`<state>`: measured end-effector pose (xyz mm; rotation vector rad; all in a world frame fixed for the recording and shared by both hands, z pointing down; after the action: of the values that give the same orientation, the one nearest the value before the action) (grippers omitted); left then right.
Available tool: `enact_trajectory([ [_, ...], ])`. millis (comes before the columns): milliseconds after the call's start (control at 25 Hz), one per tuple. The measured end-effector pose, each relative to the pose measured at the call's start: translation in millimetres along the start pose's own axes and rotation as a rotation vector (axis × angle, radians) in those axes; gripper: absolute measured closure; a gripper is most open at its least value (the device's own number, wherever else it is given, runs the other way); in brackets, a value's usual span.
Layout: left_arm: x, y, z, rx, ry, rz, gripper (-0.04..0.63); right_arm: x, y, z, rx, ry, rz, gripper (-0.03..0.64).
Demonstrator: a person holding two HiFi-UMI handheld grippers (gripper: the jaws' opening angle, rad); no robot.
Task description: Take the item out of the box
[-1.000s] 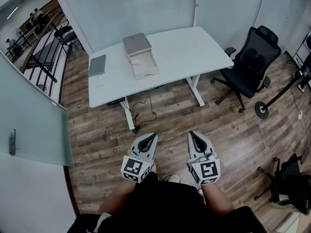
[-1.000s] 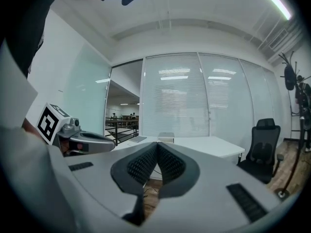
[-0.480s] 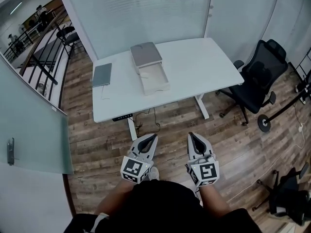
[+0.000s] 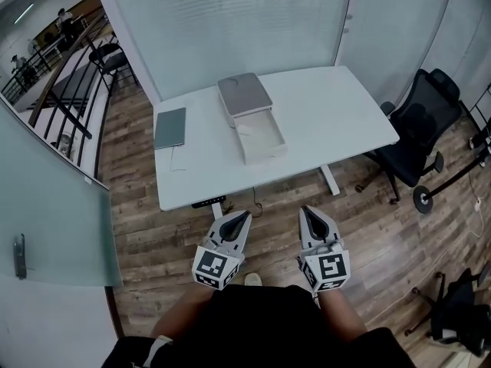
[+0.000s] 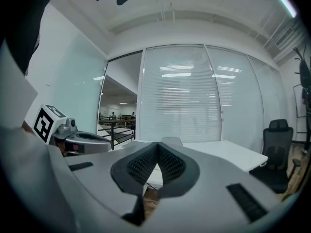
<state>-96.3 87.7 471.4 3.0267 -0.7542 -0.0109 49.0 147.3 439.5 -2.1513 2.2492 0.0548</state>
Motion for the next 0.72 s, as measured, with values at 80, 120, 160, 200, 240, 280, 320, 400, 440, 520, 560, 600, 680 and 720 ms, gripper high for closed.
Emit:
enact_trajectory([
  [80,1.3,8.6,-2.2,-0.001,0.004,-0.002,0.583,9.6,-1.5,-5.2,-0.008,0.013,-0.002,0.611],
  [120,1.1,13.2,-2.7,-0.002,0.004,0.001,0.583,13.9,-2.1,-6.3,-0.013,0.018,-0.001,0.611],
  [160,0.9,18.0,-2.7,-0.004,0.003,0.005,0.584,18.4,-2.4,-6.2,-0.019,0.022,0.003,0.611],
  [200,0.8,22.9,-2.6,-0.006,0.002,0.011,0.583,23.1,-2.6,-5.1,-0.027,0.025,0.007,0.611],
  [240,1.2,27.9,-3.0,-0.007,0.001,0.018,0.583,28.1,-2.8,-3.5,-0.034,0.027,0.011,0.611],
  [280,2.2,33.0,-3.8,-0.009,0.001,0.026,0.583,33.3,-3.6,-2.7,-0.04,0.028,0.014,0.611],
  [320,3.7,37.9,-4.9,-0.011,0.002,0.034,0.583,38.7,-5.6,-3.4,-0.044,0.03,0.016,0.611],
  [400,7.7,46.8,-7.9,-0.019,0.007,0.048,0.583,49.5,-14.6,-7.8,-0.046,0.035,0.012,0.611],
  [440,9.8,51.0,-10.0,-0.023,0.011,0.054,0.583,55.1,-21.1,-10.8,-0.043,0.037,0.008,0.611],
  [520,14.5,59.4,-15.5,-0.029,0.023,0.067,0.583,67.3,-34.2,-14.9,-0.044,0.041,0.008,0.611],
  [560,16.9,64.0,-18.3,-0.032,0.03,0.077,0.583,74.1,-39.8,-16.1,-0.046,0.044,0.012,0.611],
  [600,19.6,68.8,-20.6,-0.034,0.037,0.087,0.583,81.5,-44.7,-17.3,-0.048,0.047,0.019,0.611],
  [680,26.7,78.0,-23.9,-0.04,0.048,0.11,0.583,97.2,-53.4,-20.9,-0.048,0.055,0.034,0.611],
  [720,31.0,82.3,-25.1,-0.044,0.053,0.12,0.583,105.2,-57.5,-23.2,-0.046,0.057,0.041,0.611],
])
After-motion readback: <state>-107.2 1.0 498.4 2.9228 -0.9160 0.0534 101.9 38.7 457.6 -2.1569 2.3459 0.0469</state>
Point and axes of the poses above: the fingertips, and each gripper's own axes: x forward along the fingers, y to its left, z out of its top, the point moved 2 cm from there along -x, backward along the fingers, and after that the axes turned 7 degrees about -y, right-handed, at the moved point
